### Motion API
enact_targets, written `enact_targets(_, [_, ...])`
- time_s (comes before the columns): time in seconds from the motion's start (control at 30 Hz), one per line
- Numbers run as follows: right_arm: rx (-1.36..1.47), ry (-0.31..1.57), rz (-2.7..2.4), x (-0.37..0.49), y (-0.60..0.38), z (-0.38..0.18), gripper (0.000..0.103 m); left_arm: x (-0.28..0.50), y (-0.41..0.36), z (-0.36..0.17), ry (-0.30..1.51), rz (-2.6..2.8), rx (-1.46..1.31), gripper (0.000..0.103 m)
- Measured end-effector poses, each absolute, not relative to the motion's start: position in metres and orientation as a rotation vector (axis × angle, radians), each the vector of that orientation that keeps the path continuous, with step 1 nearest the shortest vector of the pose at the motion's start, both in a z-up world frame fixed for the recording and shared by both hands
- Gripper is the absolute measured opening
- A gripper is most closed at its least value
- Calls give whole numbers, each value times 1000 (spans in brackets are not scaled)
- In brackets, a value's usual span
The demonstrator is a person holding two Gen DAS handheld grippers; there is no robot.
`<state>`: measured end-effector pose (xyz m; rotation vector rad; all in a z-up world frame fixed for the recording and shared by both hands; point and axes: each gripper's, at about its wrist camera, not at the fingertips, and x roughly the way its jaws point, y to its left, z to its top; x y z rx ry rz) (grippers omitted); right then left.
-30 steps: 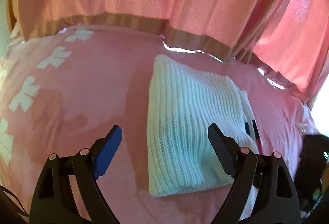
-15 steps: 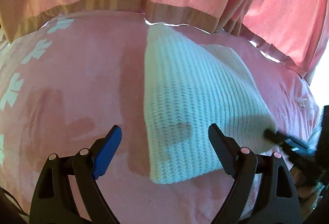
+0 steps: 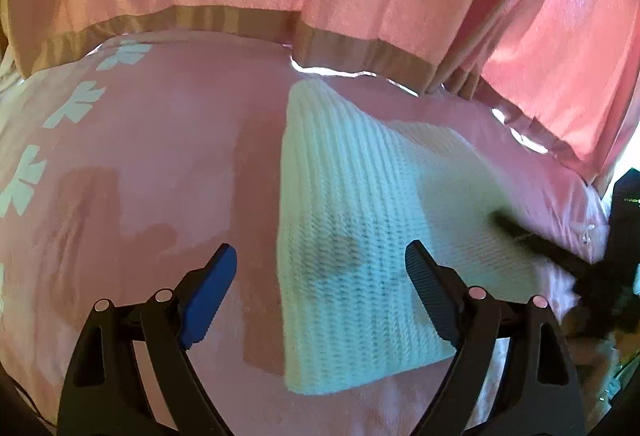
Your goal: Fold small clothes
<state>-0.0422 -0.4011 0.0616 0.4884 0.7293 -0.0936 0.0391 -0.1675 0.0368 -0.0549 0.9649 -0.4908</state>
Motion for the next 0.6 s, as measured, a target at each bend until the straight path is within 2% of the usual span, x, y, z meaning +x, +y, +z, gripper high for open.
enact_targets(0.1, [404,716,-169,-54,-409,71,14,42,-166,38,959,-490,-66,84])
enact_targets(0.17, [407,874,-219,-44,-419,30,16,43,-170,34,972,-493,-60,85])
enact_targets(0.23, [496,899,-217,-43,-430,3,26,44,-175,28,997,-496,-52,85])
enact_targets(0.3, [500,854,-223,-50,-430,18,33,44,-178,24,1020,-518,-67,85])
enact_targets(0.37, [477,813,-235,-65,-427,34,45,45,-179,22,1034,-533,-93,86])
enact_targets(0.43, [479,806,-246,-75,-424,37,62,44,-182,21,1045,-550,-115,90])
enact_targets(0.6, [634,864,-201,-84,-427,7,64,48,-195,-3,1133,-573,-143,90])
